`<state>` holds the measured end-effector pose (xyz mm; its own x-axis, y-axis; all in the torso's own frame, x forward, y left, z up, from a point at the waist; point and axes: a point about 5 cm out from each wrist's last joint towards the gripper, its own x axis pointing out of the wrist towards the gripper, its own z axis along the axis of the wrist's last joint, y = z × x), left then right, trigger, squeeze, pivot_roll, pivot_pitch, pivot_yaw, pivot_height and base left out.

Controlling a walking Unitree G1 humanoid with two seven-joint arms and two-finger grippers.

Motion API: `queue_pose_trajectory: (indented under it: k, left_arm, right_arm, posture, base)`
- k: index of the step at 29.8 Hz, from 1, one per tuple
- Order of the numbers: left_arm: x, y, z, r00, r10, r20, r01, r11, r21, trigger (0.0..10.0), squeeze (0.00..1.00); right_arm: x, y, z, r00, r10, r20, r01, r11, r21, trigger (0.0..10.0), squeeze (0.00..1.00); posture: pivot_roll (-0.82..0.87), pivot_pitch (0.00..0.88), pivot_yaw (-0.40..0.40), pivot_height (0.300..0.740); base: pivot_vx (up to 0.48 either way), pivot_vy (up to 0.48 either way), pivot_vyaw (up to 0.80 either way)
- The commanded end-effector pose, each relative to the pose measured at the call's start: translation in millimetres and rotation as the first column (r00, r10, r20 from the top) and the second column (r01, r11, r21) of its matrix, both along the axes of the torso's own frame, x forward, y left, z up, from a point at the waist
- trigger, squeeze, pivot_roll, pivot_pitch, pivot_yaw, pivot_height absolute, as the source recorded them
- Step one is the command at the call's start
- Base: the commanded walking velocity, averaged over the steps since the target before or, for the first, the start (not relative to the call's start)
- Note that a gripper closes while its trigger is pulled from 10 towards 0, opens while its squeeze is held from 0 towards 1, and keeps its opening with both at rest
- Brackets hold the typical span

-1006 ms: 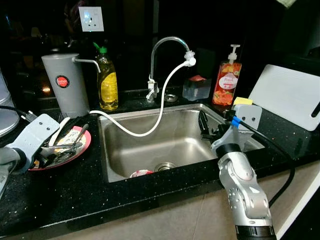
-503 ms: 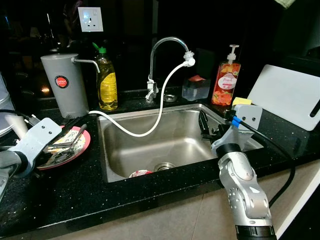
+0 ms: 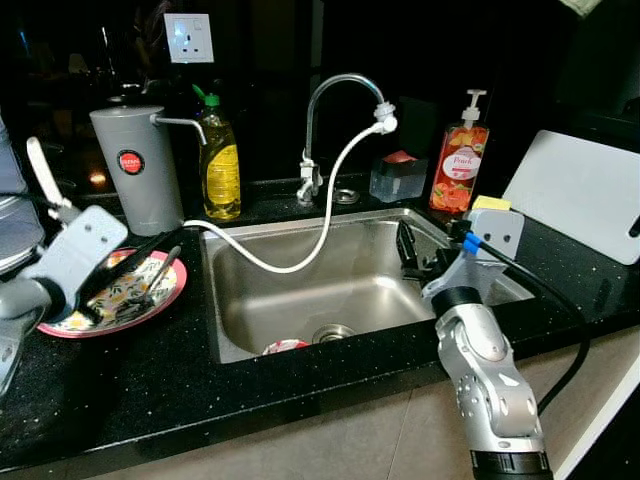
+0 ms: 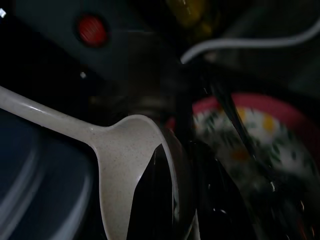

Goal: Kitchen organization

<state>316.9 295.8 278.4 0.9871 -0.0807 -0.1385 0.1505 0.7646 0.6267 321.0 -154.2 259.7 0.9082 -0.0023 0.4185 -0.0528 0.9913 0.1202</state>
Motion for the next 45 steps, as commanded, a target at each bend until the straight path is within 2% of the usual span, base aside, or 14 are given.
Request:
queue_pose_trajectory:
  k: [1,4,9,17,20,23,27,30,31,33,36,39,42,45]
  left_arm:
    - [1.9,-6.1,4.7,0.999,-0.016,0.052,0.017,1.000,-0.020,10.0,0.00]
    - [2.7,-11.7,22.9,0.985,-0.019,0.170,0.019,1.000,0.004,10.0,0.00]
    - [3.0,-17.6,29.4,0.970,-0.056,0.236,0.060,0.998,-0.010,10.0,0.00]
    - [1.6,-34.1,27.2,0.953,-0.169,0.253,0.178,0.984,-0.014,10.0,0.00]
    - [-0.5,-48.9,23.2,0.937,-0.244,0.251,0.255,0.967,-0.011,10.0,0.00]
    - [-2.9,-70.2,13.7,0.906,-0.361,0.219,0.354,0.932,0.072,10.0,0.00]
    - [-2.7,-78.8,8.7,0.889,-0.415,0.192,0.391,0.908,0.151,10.0,0.00]
    - [0.0,-93.3,6.0,0.848,-0.507,0.157,0.460,0.849,0.259,10.0,0.00]
    - [0.0,-93.3,6.0,0.848,-0.507,0.157,0.460,0.849,0.259,10.0,0.00]
    - [-0.3,-104.4,6.8,0.813,-0.559,0.162,0.505,0.816,0.281,10.0,0.00]
    - [-3.1,-122.7,5.3,0.758,-0.628,0.179,0.569,0.769,0.292,10.0,0.00]
    - [-5.5,-133.3,2.0,0.719,-0.670,0.183,0.611,0.736,0.292,10.0,0.00]
    - [-6.7,-138.0,0.7,0.704,-0.686,0.185,0.627,0.723,0.291,10.0,0.00]
    - [-10.9,-157.3,-3.0,0.652,-0.732,0.199,0.667,0.678,0.308,10.0,0.00]
  right_arm:
    - [1.0,0.4,-1.6,1.000,0.004,-0.015,-0.004,1.000,0.000,10.0,0.00]
    - [1.4,0.3,-1.0,1.000,0.004,-0.014,-0.004,1.000,-0.002,10.0,0.00]
    - [1.4,1.0,2.1,1.000,0.009,-0.003,-0.009,1.000,-0.001,10.0,0.00]
    - [1.3,-0.6,7.8,1.000,0.012,0.018,-0.012,1.000,0.005,10.0,0.00]
    - [1.0,-0.7,12.0,0.999,0.043,0.028,-0.045,0.996,0.073,10.0,0.00]
    - [0.2,1.0,18.4,0.995,0.085,0.050,-0.089,0.993,0.083,10.0,0.00]
    - [-0.1,3.9,22.4,0.990,0.124,0.061,-0.128,0.990,0.065,10.0,0.00]
    - [-5.7,21.3,28.5,0.946,0.318,0.068,-0.320,0.947,0.021,10.0,0.00]
    - [-5.7,21.3,28.5,0.946,0.318,0.068,-0.320,0.947,0.021,10.0,0.00]
    - [-10.3,30.9,28.8,0.913,0.403,0.058,-0.404,0.915,-0.003,10.0,0.00]
    - [-16.7,40.6,28.7,0.860,0.507,0.054,-0.509,0.860,0.037,10.0,0.00]
    - [-22.1,45.4,30.6,0.821,0.567,0.067,-0.571,0.819,0.062,10.0,0.00]
    - [-23.7,46.0,31.9,0.809,0.584,0.074,-0.588,0.806,0.070,10.0,0.00]
    - [-23.1,45.2,33.6,0.781,0.619,0.078,-0.623,0.768,0.145,10.0,0.00]
  posture:
    - [-0.03,0.000,-0.001,0.740]
    - [-0.03,0.000,-0.003,0.740]
    - [-0.03,0.000,-0.003,0.740]
    - [-0.04,0.000,-0.003,0.740]
    - [-0.04,0.000,-0.004,0.740]
    - [-0.04,0.000,-0.005,0.740]
    - [-0.04,0.000,-0.010,0.740]
    - [-0.04,0.000,-0.014,0.740]
    - [-0.04,0.000,-0.014,0.740]
    - [-0.04,0.000,-0.015,0.740]
    - [-0.04,0.000,-0.016,0.740]
    - [-0.05,0.000,-0.016,0.740]
    - [-0.05,0.000,-0.017,0.740]
    - [-0.04,0.000,-0.028,0.740]
  base:
    - [0.000,0.000,0.00]
    - [0.000,0.000,0.00]
    - [0.000,0.000,0.00]
    - [0.000,0.000,0.00]
    - [0.000,0.000,0.00]
    - [0.000,0.000,0.00]
    - [0.000,0.000,0.00]
    - [0.000,0.000,0.00]
    - [0.000,0.000,0.00]
    - [0.000,0.000,0.00]
    - [0.000,0.000,0.00]
    - [0.000,0.000,0.00]
    - [0.000,0.000,0.00]
    - [0.000,0.000,0.00]
